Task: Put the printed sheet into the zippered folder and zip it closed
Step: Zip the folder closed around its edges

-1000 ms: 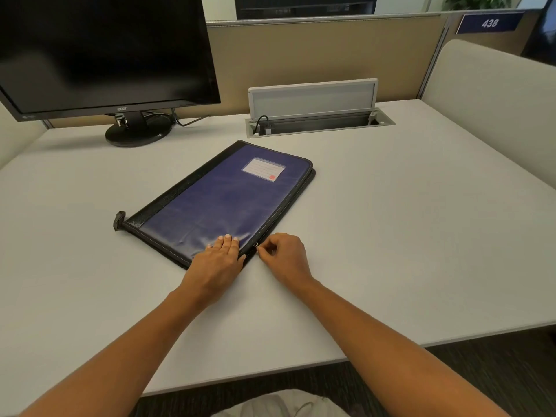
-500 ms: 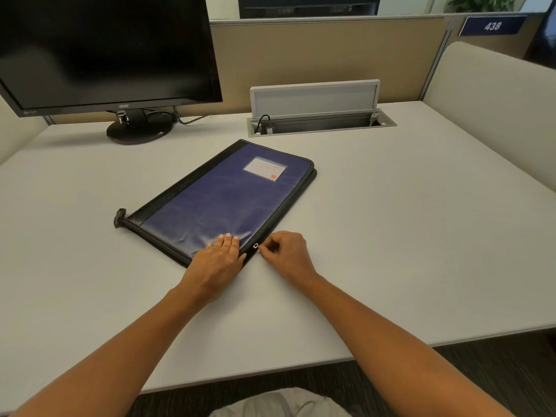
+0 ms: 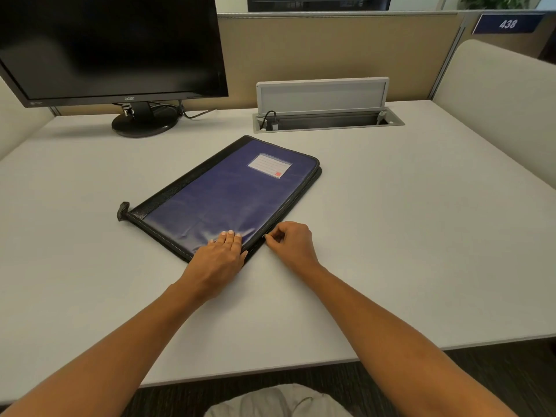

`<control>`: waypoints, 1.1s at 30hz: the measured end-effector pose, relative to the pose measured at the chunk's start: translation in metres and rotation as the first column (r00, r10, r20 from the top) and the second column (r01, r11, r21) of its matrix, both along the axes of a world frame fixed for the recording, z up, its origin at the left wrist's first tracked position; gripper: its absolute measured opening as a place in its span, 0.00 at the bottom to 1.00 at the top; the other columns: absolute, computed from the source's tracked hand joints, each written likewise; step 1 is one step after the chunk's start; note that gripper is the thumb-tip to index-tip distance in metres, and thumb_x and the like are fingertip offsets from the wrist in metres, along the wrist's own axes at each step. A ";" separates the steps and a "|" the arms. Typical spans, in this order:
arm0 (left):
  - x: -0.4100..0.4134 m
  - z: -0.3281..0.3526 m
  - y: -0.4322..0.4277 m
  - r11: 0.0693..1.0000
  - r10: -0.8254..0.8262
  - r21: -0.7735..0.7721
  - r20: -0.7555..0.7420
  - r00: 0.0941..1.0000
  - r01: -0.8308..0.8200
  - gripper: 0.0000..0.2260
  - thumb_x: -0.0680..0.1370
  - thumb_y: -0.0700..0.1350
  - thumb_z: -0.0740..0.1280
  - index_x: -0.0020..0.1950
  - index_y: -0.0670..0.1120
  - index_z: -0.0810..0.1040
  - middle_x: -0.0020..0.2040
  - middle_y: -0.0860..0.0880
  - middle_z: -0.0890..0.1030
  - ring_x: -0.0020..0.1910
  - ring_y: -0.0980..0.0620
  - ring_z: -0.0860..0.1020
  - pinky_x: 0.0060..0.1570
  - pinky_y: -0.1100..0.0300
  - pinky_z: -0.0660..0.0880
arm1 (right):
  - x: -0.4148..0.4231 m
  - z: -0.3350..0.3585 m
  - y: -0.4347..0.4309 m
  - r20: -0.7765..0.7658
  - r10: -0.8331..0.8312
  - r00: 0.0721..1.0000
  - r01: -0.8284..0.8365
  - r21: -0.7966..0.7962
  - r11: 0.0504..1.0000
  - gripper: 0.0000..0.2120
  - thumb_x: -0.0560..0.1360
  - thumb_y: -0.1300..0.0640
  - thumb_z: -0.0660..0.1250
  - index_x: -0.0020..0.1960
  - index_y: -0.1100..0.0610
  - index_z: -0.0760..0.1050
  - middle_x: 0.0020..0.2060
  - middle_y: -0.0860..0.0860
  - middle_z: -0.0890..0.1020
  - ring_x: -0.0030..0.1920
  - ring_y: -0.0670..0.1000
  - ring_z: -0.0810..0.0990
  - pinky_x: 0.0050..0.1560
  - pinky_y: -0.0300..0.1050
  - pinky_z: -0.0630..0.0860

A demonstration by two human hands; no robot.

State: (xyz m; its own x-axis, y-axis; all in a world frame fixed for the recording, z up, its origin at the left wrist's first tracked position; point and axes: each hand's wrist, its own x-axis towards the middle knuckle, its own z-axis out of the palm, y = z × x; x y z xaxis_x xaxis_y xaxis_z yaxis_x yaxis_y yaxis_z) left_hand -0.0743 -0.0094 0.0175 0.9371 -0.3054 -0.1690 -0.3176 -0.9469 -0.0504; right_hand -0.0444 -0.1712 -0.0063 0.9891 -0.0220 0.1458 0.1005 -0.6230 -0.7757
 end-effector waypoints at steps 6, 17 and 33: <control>-0.001 0.001 -0.002 0.998 0.056 -0.006 0.033 0.998 -0.056 0.25 0.81 0.54 0.49 0.75 0.43 0.53 0.76 0.45 0.57 0.74 0.49 0.56 0.70 0.54 0.59 | -0.001 0.002 -0.002 0.019 0.093 0.995 -0.092 -0.044 0.995 0.06 0.72 0.61 0.66 0.40 0.64 0.78 0.37 0.59 0.80 0.34 0.49 0.72 0.38 0.38 0.66; 0.011 0.004 -0.027 0.981 0.166 0.094 0.062 0.984 -0.171 0.23 0.82 0.50 0.48 0.74 0.40 0.53 0.75 0.41 0.58 0.73 0.41 0.60 0.63 0.47 0.69 | -0.014 0.001 0.008 0.038 0.023 0.999 -0.020 -0.086 0.996 0.08 0.74 0.57 0.65 0.46 0.60 0.80 0.43 0.56 0.82 0.43 0.54 0.78 0.43 0.43 0.70; 0.009 0.001 -0.007 0.987 0.086 0.129 0.062 0.994 -0.094 0.25 0.81 0.54 0.47 0.74 0.41 0.53 0.75 0.42 0.59 0.73 0.43 0.60 0.61 0.49 0.71 | -0.009 0.002 0.013 0.043 0.045 0.998 -0.039 -0.122 0.992 0.06 0.71 0.57 0.67 0.39 0.59 0.79 0.38 0.55 0.82 0.38 0.52 0.78 0.38 0.41 0.69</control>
State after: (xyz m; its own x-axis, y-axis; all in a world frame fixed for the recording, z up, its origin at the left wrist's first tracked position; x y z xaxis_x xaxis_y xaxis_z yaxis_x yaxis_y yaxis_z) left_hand -0.0656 -0.0165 0.0187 0.9689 -0.1981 -0.1481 -0.2246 -0.9554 -0.1918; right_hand -0.0535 -0.1577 -0.0039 0.9810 0.0400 0.1896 0.1619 -0.7066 -0.6888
